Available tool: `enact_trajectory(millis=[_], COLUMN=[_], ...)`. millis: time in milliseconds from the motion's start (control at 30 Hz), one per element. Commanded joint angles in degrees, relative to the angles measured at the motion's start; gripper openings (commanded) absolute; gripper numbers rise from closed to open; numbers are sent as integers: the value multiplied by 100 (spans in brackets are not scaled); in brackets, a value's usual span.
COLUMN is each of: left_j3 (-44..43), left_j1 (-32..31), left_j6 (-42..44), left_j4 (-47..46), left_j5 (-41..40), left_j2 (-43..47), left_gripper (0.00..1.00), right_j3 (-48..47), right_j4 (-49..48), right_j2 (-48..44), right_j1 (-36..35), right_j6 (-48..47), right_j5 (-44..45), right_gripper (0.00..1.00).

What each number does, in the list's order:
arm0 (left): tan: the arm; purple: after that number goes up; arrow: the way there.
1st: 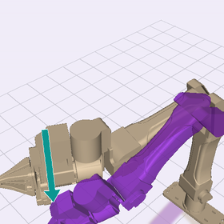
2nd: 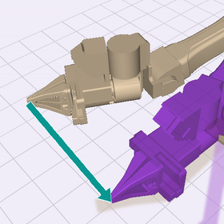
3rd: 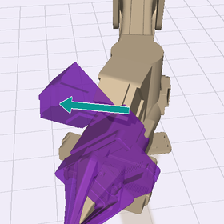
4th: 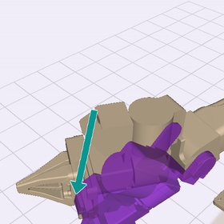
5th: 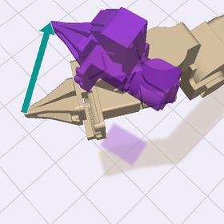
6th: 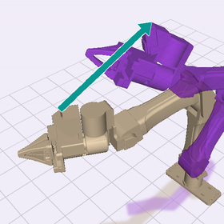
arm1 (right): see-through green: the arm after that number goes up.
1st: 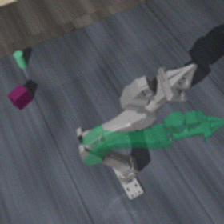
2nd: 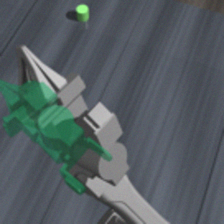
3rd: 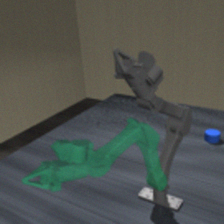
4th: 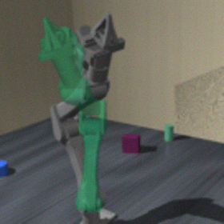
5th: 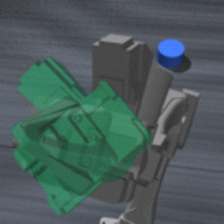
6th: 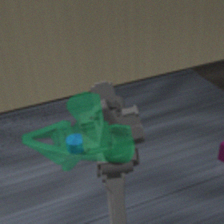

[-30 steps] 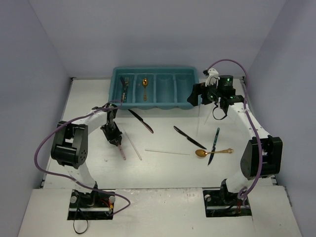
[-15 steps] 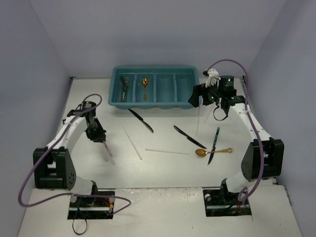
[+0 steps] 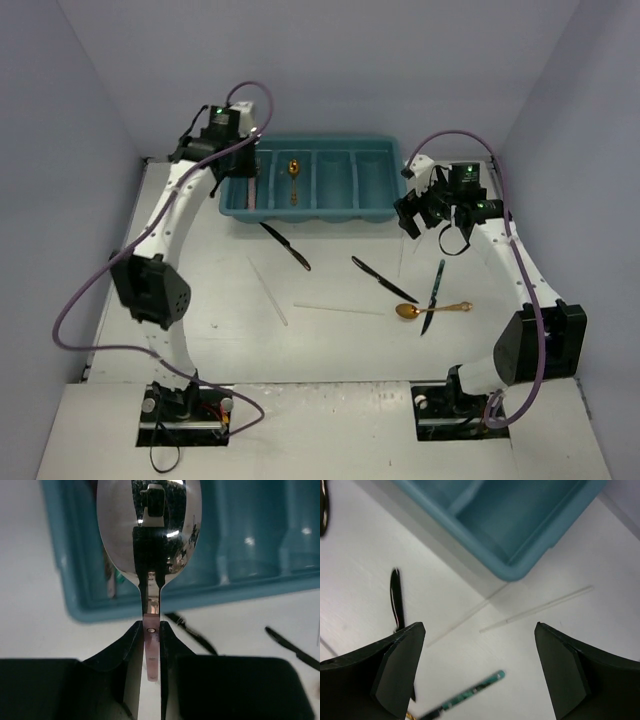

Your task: Sort the eating utensils into containers

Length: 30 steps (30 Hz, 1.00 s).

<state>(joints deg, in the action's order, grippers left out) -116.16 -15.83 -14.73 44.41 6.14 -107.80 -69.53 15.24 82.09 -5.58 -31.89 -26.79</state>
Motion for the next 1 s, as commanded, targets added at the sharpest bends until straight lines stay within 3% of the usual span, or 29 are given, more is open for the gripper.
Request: enact_trajectory(millis=[0, 267, 633, 833, 967], left_j3=[-1679, -2511, -2592, -2472, -2462], left_j1=[-365, -377, -333, -315, -308], left_j6=[620, 573, 626, 435, 281], left_j4=[-345, -1911, -2322, -2274, -2117], left_j5=[244, 503, 265, 380, 461], left_j2=[-999, -2238, -2986, -2969, -2812], left_gripper=[0, 0, 1, 46, 62], right_j3=[-254, 376, 447, 552, 694], right_j4=[1265, 1831, 2596, 3355, 3779], right_j2=[-364, -1016, -1246, -1190, -1061], right_j1=[98, 170, 224, 233, 226], right_j6=[-1743, -2469, -3532, -4696, -5140], right_j5=[388, 1023, 1755, 1976, 2152], right_gripper=[86, 85, 79, 67, 57])
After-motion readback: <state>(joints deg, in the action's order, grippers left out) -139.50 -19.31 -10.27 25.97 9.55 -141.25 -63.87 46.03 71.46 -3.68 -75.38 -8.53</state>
